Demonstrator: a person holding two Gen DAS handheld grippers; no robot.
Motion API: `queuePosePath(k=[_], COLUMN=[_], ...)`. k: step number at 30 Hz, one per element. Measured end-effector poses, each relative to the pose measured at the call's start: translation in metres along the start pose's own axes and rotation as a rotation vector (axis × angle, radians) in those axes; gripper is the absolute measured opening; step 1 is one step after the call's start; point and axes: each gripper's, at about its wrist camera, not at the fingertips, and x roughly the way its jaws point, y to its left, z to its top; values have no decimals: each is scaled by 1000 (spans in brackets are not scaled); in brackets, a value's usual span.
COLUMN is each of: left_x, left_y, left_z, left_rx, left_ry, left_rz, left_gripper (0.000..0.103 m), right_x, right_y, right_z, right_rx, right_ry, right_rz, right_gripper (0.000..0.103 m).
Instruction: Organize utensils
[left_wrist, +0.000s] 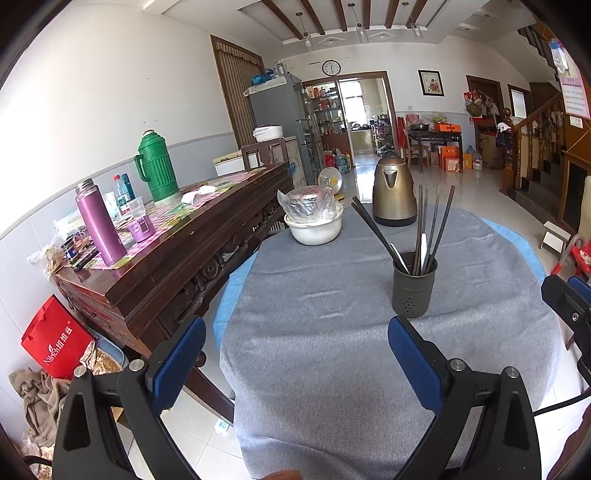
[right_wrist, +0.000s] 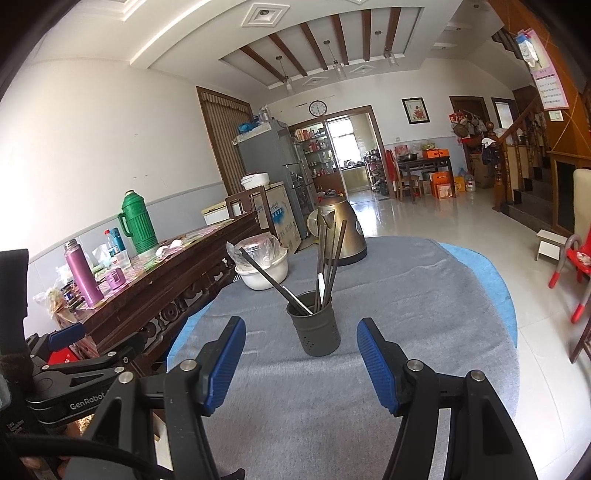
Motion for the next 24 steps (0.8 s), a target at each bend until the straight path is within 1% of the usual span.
queuePosePath(k=[24], left_x=[1], left_y=[5], left_z=[0], left_rx=[-6], left_ry=[7], left_rz=[0], left_gripper=[99], right_x=[-1], right_y=[1], right_z=[2], right_rx=[4], right_ry=[-3], right_rz=[-4], right_gripper=[66])
